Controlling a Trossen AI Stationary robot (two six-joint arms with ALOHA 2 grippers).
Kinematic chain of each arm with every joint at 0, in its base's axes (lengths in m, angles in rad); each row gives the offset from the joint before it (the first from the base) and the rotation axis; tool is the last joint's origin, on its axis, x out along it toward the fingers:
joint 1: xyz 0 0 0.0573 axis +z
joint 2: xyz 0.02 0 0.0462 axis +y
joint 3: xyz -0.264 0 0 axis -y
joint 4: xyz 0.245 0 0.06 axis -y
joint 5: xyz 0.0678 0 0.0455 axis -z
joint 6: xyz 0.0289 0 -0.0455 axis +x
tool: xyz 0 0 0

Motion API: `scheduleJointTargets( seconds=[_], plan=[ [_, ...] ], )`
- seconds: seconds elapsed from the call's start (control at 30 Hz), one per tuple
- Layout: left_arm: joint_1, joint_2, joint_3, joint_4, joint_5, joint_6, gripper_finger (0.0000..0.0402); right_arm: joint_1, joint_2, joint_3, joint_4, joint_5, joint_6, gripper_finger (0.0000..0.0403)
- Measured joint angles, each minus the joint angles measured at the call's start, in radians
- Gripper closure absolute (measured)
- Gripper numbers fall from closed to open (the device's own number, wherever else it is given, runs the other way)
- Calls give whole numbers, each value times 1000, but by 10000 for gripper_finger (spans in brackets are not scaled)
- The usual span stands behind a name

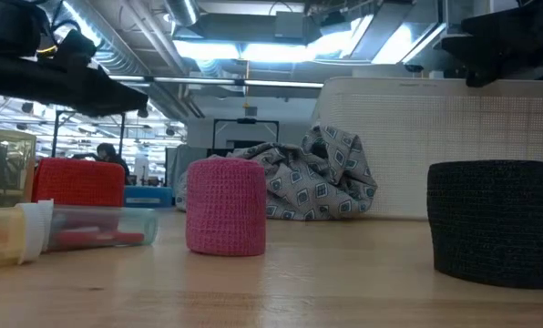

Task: Pick & place medical supplies in basket/bin
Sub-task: Put the green pill bottle into the orange bin

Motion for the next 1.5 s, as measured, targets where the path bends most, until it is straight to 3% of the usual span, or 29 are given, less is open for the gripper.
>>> scheduleJointTargets(
  seconds=[0.23,0.4,0.6,0.83,1.1,1.2,1.5],
  plan=[
    [0,0,0,11,-81,88,169,-1,0,0,4,1,13,194],
    [0,0,0,15,-78,-34,167,0,0,0,3,11,9,194],
    [0,0,0,20,-117,-102,166,0,0,0,4,116,10,194],
    [0,0,0,135,-127,-47,167,0,0,0,7,-31,10,194],
    [0,1,0,219,-221,-56,169,0,0,0,7,71,-37,194],
    [0,3,0,177,-187,-66,169,0,0,0,13,108,-39,194],
    [-2,33,0,139,27,-284,167,0,0,0,15,140,-45,194]
  ],
)
